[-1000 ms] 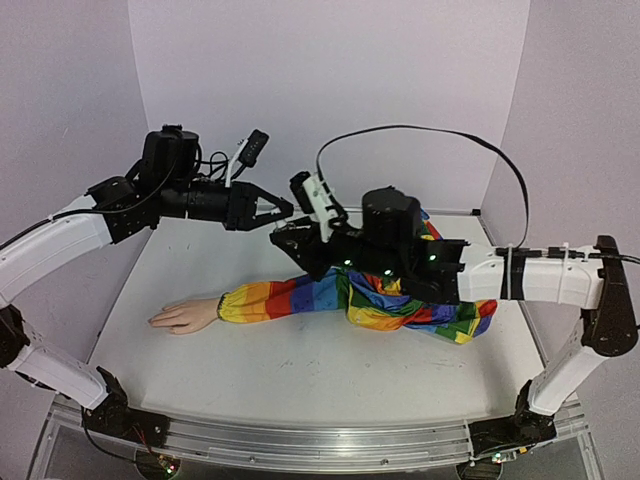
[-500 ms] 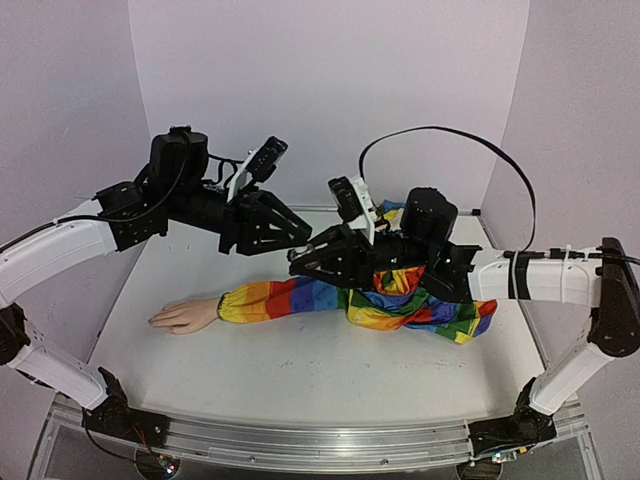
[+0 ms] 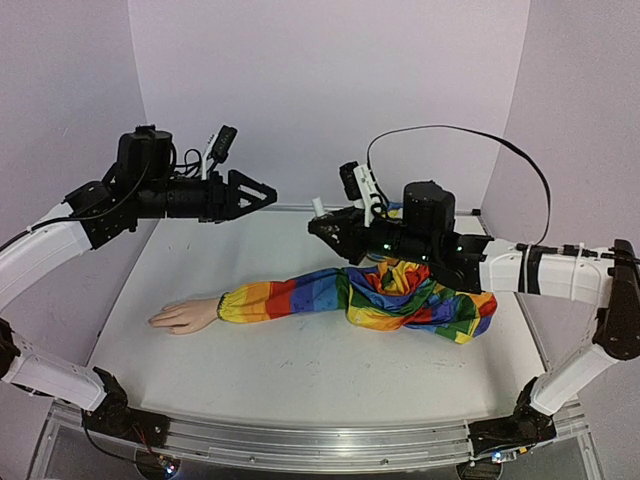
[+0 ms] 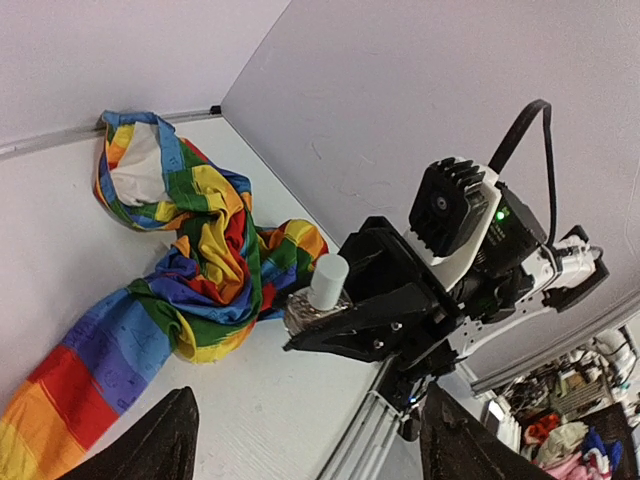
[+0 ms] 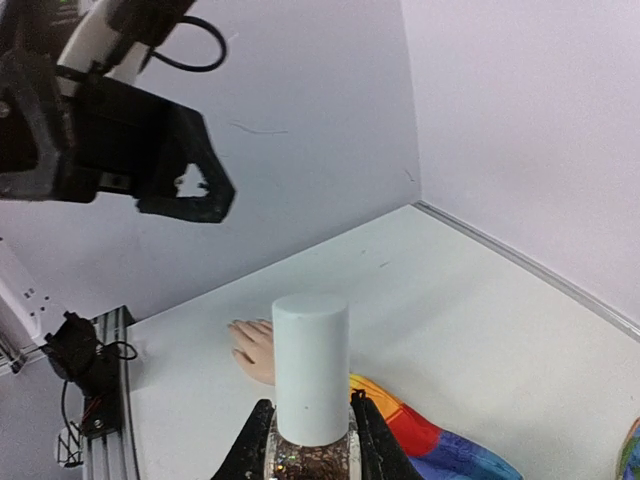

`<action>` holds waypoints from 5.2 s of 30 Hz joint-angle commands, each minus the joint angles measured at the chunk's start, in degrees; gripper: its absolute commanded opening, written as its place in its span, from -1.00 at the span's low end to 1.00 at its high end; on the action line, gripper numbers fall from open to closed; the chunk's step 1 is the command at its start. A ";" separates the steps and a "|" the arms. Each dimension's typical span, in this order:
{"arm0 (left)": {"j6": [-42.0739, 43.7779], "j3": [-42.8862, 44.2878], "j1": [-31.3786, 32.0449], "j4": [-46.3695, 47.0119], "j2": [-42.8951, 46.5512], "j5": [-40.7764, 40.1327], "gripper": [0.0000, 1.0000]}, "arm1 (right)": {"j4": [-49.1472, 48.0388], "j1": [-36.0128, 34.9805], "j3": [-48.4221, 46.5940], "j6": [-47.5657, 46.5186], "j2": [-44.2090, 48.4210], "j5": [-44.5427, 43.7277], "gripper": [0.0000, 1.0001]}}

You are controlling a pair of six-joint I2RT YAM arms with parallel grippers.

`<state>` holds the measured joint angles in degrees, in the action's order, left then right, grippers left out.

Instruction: Paint the nails

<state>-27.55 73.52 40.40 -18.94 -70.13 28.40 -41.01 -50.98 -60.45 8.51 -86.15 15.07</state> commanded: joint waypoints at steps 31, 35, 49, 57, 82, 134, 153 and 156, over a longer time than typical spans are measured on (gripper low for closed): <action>6.42 0.75 6.81 17.27 -5.98 21.70 -1.00 | -5.79 -6.33 -11.33 -1.28 -6.26 9.81 -1.00; 14.03 -0.19 7.82 22.37 -2.78 39.69 -1.00 | -22.61 -3.56 -8.54 7.19 -5.42 55.01 -1.00; 9.52 -1.21 6.45 22.20 -0.81 35.71 -0.11 | -15.39 -3.20 -2.21 -1.89 -0.25 39.26 -1.00; 4.99 -1.70 2.99 7.40 1.70 16.92 0.47 | -1.25 -3.32 -4.09 -10.86 0.11 14.30 -1.00; 7.38 6.87 5.11 -7.36 -7.37 8.08 -0.19 | 4.07 -6.19 -7.49 -13.95 -3.15 5.09 -1.00; -28.03 -38.99 -37.77 -22.73 11.20 -54.76 -0.98 | 9.19 0.73 4.40 -6.96 4.43 -17.45 0.88; -28.74 -42.56 -37.85 -18.51 7.54 -53.90 -0.61 | 7.64 2.23 6.41 -6.54 7.37 -18.87 0.89; -28.59 -42.50 -37.86 -18.73 8.17 -53.35 -0.32 | 7.53 2.91 6.82 -5.95 7.87 -19.83 0.89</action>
<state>-55.72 31.03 2.87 -38.83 -63.64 -24.16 -30.15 -49.10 -54.22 1.34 -81.19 -2.66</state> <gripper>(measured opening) 0.259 0.943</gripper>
